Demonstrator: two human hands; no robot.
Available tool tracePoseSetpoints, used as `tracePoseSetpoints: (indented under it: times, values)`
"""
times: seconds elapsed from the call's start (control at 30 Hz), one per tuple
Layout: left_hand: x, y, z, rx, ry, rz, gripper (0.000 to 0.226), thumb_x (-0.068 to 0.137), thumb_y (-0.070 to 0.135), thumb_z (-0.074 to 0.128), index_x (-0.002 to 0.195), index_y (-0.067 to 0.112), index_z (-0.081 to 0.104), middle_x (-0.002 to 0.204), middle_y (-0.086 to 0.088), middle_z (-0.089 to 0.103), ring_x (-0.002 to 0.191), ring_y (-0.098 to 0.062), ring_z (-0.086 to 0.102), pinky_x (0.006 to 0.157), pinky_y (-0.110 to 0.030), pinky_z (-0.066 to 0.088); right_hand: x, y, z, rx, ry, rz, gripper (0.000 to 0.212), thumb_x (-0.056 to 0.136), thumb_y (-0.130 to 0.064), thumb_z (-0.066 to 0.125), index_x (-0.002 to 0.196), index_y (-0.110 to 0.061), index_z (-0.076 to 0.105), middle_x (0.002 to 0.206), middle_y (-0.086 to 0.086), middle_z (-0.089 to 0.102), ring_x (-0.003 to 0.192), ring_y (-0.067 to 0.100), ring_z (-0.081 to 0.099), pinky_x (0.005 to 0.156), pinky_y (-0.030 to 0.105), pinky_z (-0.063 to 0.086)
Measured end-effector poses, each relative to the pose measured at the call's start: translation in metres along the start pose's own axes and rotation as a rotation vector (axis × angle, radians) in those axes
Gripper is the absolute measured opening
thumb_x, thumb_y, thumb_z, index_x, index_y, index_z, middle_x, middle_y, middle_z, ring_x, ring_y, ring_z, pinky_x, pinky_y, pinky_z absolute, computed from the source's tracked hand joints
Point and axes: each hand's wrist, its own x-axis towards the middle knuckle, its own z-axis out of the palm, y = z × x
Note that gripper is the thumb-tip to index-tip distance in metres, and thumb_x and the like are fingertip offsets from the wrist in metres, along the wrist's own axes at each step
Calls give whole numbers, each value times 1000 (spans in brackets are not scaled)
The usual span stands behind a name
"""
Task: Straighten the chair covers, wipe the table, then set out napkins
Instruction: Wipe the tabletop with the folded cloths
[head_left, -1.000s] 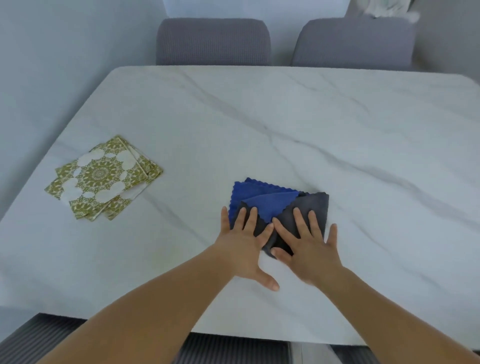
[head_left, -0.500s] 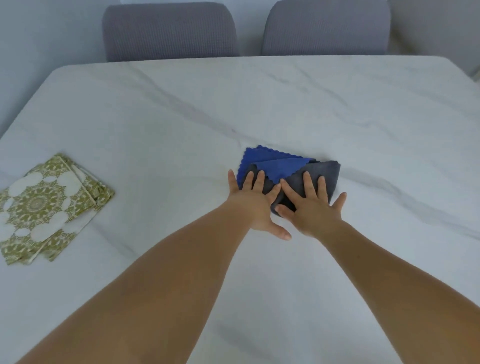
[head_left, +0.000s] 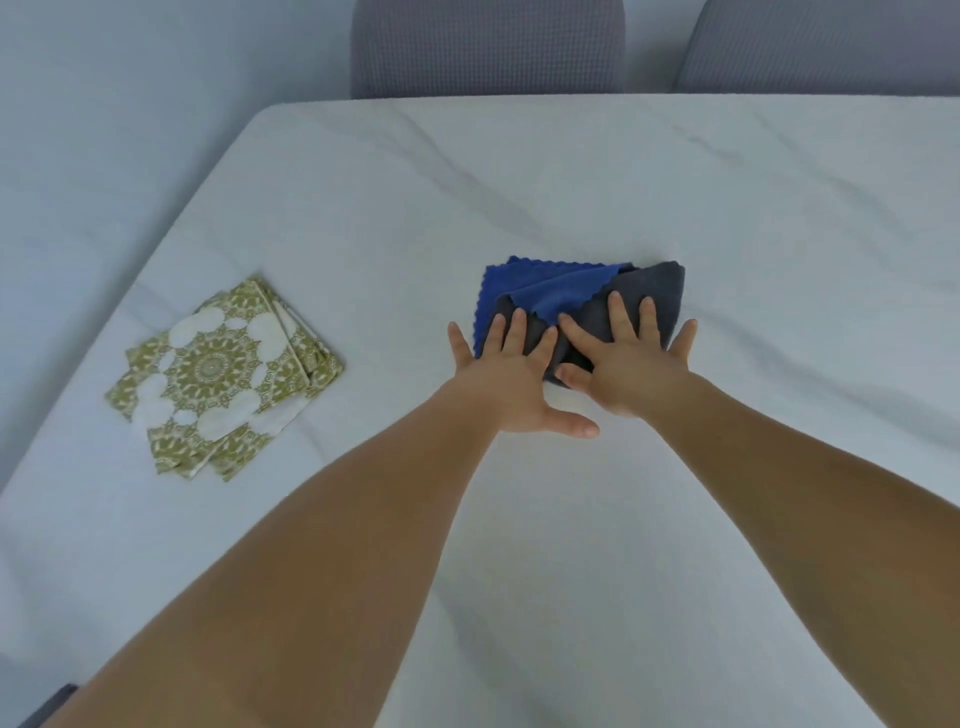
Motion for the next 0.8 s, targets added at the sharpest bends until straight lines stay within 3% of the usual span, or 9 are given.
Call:
tracePoseSetpoints:
  times: [0.33,0.8]
  values:
    - [-84,-56,52,-113,-11,-109,123,52,95,36,144,35,-20,153,-3,-30,136,-22,-35,95,-59,-29,-44,-80,34,-42,-16,-169,62,87,-72,18,135,-59,-18,154,-1,-29,139,33,-29,102,68,-16]
    - [-206,-120,111,-80,-110,-77,123,54,94,36,143,34,-23,151,-4,-34,136,-23,-36,95,-62,-29,-147,-181,87,-58,-38,-148,62,88,-71,19,136,-58,-18,154,1,-30,138,34,-30,101,67,-18]
